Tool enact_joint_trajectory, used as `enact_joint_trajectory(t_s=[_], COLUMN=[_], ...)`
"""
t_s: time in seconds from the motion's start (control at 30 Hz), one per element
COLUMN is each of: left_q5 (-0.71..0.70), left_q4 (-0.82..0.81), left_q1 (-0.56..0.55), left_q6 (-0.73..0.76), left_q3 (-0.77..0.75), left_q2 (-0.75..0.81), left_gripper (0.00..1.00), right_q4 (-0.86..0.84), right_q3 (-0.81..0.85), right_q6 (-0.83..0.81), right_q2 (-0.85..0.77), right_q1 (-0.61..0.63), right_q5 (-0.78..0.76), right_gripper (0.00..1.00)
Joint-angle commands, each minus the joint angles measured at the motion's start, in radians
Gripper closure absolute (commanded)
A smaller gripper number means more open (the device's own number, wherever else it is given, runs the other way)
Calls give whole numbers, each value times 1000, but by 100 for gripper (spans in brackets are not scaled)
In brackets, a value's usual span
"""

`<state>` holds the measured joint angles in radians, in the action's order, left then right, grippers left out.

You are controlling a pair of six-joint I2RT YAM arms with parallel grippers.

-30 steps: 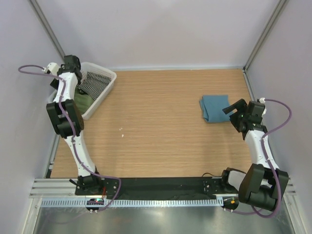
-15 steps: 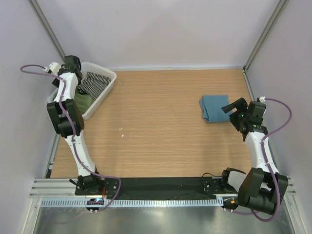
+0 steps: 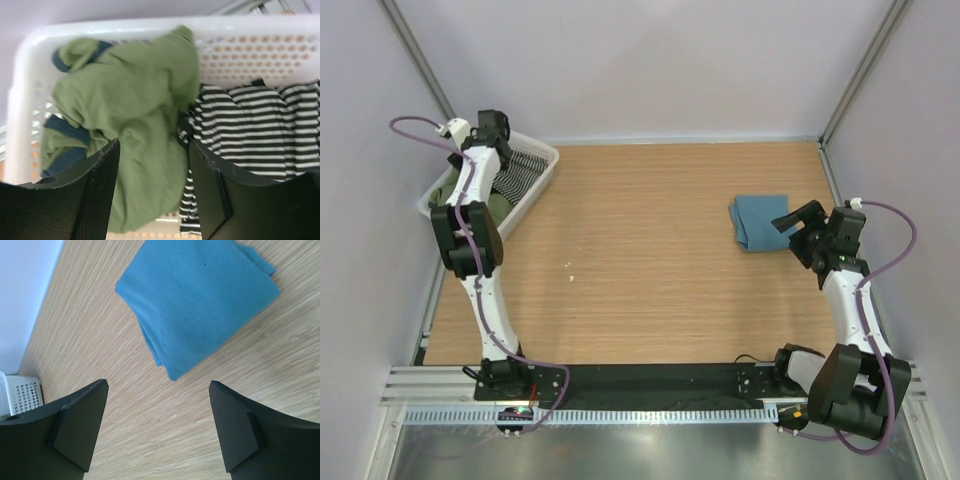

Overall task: Fold and stack the tank tops
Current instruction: Grab the tank top from the pile

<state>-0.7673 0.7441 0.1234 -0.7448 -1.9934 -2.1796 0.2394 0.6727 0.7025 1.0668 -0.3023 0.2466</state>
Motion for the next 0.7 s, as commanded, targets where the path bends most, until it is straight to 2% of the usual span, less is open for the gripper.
enact_joint_trajectory(t_s=[0.0,0.33,0.57,0.63,0.67], left_q5=[-32,-90,-112,-102,-80], left_q4=[-6,167,141,143,143], left_q1=[-8,12,16,21,24], left_q6=[6,45,50,41,33], left_q3=[-62,-288,-234,-226,-219], left_q2=[-54,-261,-282,-286,-289], left_gripper=[41,45,46,48,59], right_q4=[-40,-45,-57,-61,-60], right_q3=[33,50,56,53,54], right_q6=[-15,-21,-17,-17,-15], right_q2=[-1,9,24,22,22], right_q1=[-1,-1,-1,0,-1], right_q5=[28,62,85,86,88], right_gripper=[12,12,12,12,12])
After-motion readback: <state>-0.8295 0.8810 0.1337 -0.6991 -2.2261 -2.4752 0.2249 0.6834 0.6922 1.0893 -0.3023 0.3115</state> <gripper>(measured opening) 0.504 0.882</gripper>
